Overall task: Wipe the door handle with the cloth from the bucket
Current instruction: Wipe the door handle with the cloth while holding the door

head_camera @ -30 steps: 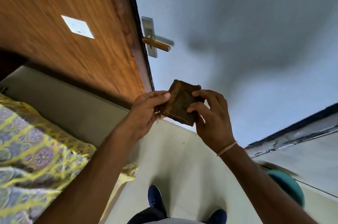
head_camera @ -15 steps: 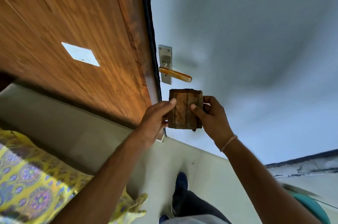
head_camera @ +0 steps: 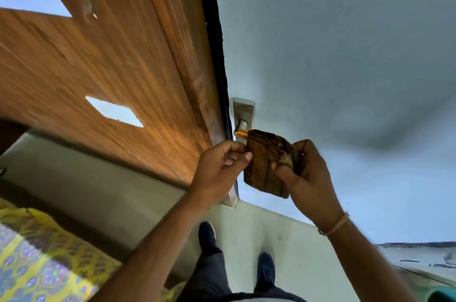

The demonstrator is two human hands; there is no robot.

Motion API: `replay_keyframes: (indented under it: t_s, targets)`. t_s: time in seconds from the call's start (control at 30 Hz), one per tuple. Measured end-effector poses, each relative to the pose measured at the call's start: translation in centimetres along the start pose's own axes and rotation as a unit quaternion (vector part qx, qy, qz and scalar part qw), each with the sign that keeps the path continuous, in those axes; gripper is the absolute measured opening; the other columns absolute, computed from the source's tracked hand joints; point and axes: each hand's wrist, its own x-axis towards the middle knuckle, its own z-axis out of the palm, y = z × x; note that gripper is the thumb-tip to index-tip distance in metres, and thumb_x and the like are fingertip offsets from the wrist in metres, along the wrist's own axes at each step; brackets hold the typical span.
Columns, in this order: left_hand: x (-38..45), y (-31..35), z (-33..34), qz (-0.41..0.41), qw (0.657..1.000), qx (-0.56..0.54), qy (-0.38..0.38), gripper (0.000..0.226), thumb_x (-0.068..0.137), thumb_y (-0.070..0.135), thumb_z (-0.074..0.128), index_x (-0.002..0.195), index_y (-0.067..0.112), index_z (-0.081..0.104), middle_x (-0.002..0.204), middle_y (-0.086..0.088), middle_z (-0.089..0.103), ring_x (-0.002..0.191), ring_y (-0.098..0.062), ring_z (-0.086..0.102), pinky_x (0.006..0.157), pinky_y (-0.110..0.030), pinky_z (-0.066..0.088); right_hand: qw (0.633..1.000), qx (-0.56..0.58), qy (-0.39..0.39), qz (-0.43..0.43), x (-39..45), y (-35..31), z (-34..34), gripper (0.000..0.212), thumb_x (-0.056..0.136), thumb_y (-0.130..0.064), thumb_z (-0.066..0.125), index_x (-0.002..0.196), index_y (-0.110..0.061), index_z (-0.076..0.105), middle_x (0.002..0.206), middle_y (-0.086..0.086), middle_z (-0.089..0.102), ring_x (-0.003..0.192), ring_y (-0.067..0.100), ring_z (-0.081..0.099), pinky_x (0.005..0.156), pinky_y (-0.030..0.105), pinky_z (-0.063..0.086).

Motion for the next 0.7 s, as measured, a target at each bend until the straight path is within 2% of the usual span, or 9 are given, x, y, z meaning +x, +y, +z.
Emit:
replay_keyframes:
  t_s: [0.1,0.13,0.2,0.27,0.37,0.43,0.57,0.63,0.7]
  targets:
    - [1.1,0.8,-0.9,0.079,0.993,0.086,-0.022,0.02,0.101,0.025,0.073,0.121,0.023,0.074,0.104,0.013,0.078,0.097,-0.007,0.072,0.081,-0.018,0.057,0.999,-0.009,0.051,-0.006,0.2,-1.2,0.9,0.028,0.082,-0.026,0.064,0.105,-0.025,0.049,0.078,0.011,0.069,0.068,0.025,0.066,0.064,0.042,0.06]
    - [1.5,0.8,-1.2,0.098,0.989,0.104,-0.032,0.024,0.102,0.026,0.072,0.125,0.022,0.073,0.107,0.013,0.078,0.097,-0.008,0.072,0.08,-0.017,0.057,0.998,-0.009,0.068,-0.004,0.2,-1.5,1.1,0.032,0.081,-0.025,0.063,0.111,-0.028,0.051,0.083,0.004,0.074,0.074,0.022,0.072,0.069,0.044,0.064]
    - [2.2,0.1,-1.9,0.128,0.979,0.145,-0.06,0.029,0.102,0.033,0.071,0.129,0.024,0.07,0.113,0.015,0.076,0.1,-0.008,0.07,0.081,-0.019,0.059,0.994,-0.027,0.108,-0.01,0.1,-1.9,1.6,0.04,0.081,-0.022,0.062,0.12,-0.025,0.06,0.099,-0.007,0.078,0.09,0.013,0.076,0.082,0.044,0.065]
    - [2.6,-0.7,-2.9,0.179,0.961,0.196,-0.074,0.033,0.102,0.041,0.067,0.131,0.025,0.069,0.12,0.014,0.075,0.105,-0.008,0.069,0.087,-0.024,0.061,0.989,-0.043,0.143,-0.017,-0.1,-2.3,2.5,0.043,0.083,-0.018,0.062,0.125,-0.022,0.067,0.11,-0.009,0.079,0.103,0.014,0.075,0.091,0.049,0.063]
    - [3.1,-1.8,-5.1,0.323,0.911,0.246,-0.072,0.03,0.101,0.035,0.066,0.125,0.017,0.072,0.123,0.005,0.075,0.115,-0.014,0.065,0.096,-0.034,0.058,0.978,-0.003,0.208,-0.029,-0.8,-3.0,4.4,0.04,0.092,-0.015,0.063,0.131,-0.022,0.07,0.12,-0.009,0.078,0.113,0.014,0.075,0.098,0.048,0.061]
    - [3.7,-2.3,-6.3,0.428,0.852,0.3,-0.03,0.028,0.1,0.026,0.07,0.123,0.011,0.074,0.126,-0.002,0.075,0.122,-0.024,0.064,0.102,-0.038,0.053,0.967,-0.078,0.233,-0.071,-0.9,-3.2,5.3,0.043,0.095,-0.011,0.062,0.135,-0.024,0.068,0.127,-0.009,0.076,0.119,0.015,0.072,0.102,0.044,0.059]
    - [4.3,-3.8,-8.1,0.509,0.771,0.378,0.07,0.048,0.09,0.019,0.076,0.136,0.006,0.068,0.154,-0.018,0.058,0.149,-0.037,0.046,0.122,-0.05,0.04,0.863,-0.363,0.292,-0.195,0.0,-1.7,6.8,0.044,0.095,-0.009,0.065,0.139,-0.015,0.068,0.138,0.002,0.071,0.13,0.026,0.065,0.107,0.039,0.053]
    - [4.5,-4.1,-8.5,0.512,0.753,0.397,0.115,0.067,0.086,0.019,0.08,0.146,0.001,0.059,0.165,-0.021,0.043,0.16,-0.036,0.029,0.132,-0.049,0.027,0.824,-0.43,0.281,-0.237,1.4,-0.4,7.5,0.045,0.096,-0.007,0.065,0.14,-0.011,0.066,0.143,0.007,0.067,0.134,0.031,0.062,0.11,0.043,0.05]
    - [4.7,-4.1,-8.6,0.5,0.75,0.405,0.154,0.08,0.086,0.023,0.08,0.155,-0.002,0.046,0.17,-0.022,0.031,0.165,-0.034,0.015,0.135,-0.05,0.019,0.816,-0.463,0.245,-0.244,2.7,1.3,8.5,0.048,0.094,-0.003,0.064,0.142,-0.01,0.064,0.146,0.009,0.065,0.136,0.034,0.06,0.112,0.046,0.047]
